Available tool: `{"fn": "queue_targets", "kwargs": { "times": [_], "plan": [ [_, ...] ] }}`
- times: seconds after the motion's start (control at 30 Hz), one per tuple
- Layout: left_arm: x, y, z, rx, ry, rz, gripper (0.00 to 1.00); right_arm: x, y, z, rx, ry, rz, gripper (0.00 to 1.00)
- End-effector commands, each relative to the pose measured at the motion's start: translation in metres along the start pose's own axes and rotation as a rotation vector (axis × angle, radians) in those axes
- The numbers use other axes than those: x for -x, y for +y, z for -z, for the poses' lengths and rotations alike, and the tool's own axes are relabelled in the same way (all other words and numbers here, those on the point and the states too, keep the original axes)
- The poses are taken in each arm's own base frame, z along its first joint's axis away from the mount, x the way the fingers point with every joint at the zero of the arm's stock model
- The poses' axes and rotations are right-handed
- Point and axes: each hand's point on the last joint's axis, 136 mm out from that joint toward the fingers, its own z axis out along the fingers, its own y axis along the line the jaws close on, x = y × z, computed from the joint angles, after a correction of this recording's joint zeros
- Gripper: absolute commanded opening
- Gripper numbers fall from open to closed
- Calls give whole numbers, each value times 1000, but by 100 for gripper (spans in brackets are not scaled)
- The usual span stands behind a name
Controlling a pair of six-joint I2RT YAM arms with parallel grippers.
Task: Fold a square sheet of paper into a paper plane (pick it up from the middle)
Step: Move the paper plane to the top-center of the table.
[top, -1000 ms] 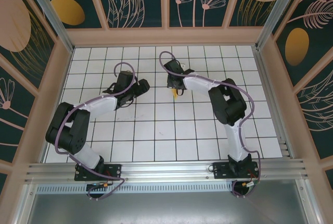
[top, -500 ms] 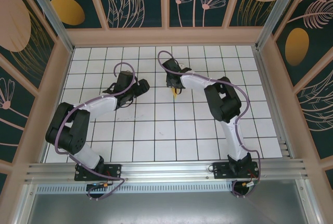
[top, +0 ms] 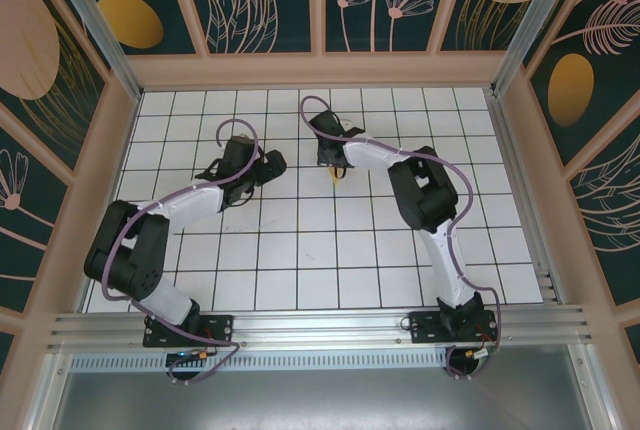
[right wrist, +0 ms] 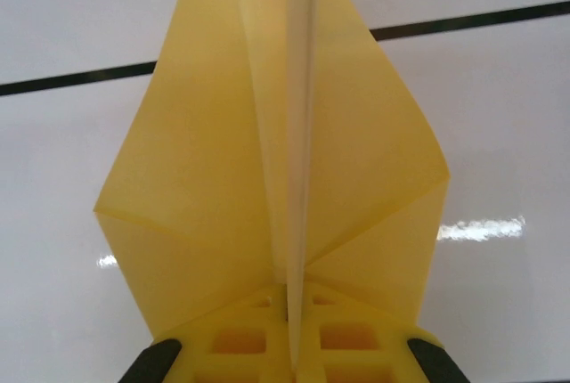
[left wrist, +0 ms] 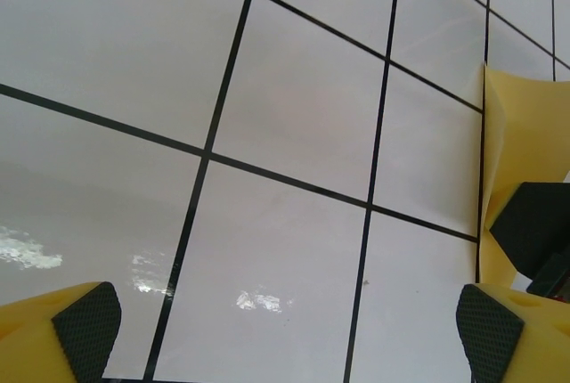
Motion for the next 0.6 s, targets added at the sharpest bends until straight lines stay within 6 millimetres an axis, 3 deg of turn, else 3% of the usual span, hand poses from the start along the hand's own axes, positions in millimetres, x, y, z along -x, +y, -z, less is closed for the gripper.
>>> {"fn": "queue_targets", "kwargs": {
  "times": [0.0,0.13,0.23,0.4,0.57],
  "plan": [
    [7,12,9,51,-36,-16,99,-14,-10,-18,-52,50,28,6],
    [11,17,13,66,-53,-9,99,-7,-3,-12,-32,43,32,11],
    [15,19,17,69,-68,-6,99,15,7,11,-2,1,31,19],
    [26,22,26,87,-103,-9,98,59,24,75,84,-102,25,34],
    [48,25,41,120,-173,-28,99,91,17,134,107,-220,-3,52]
  ]
}}
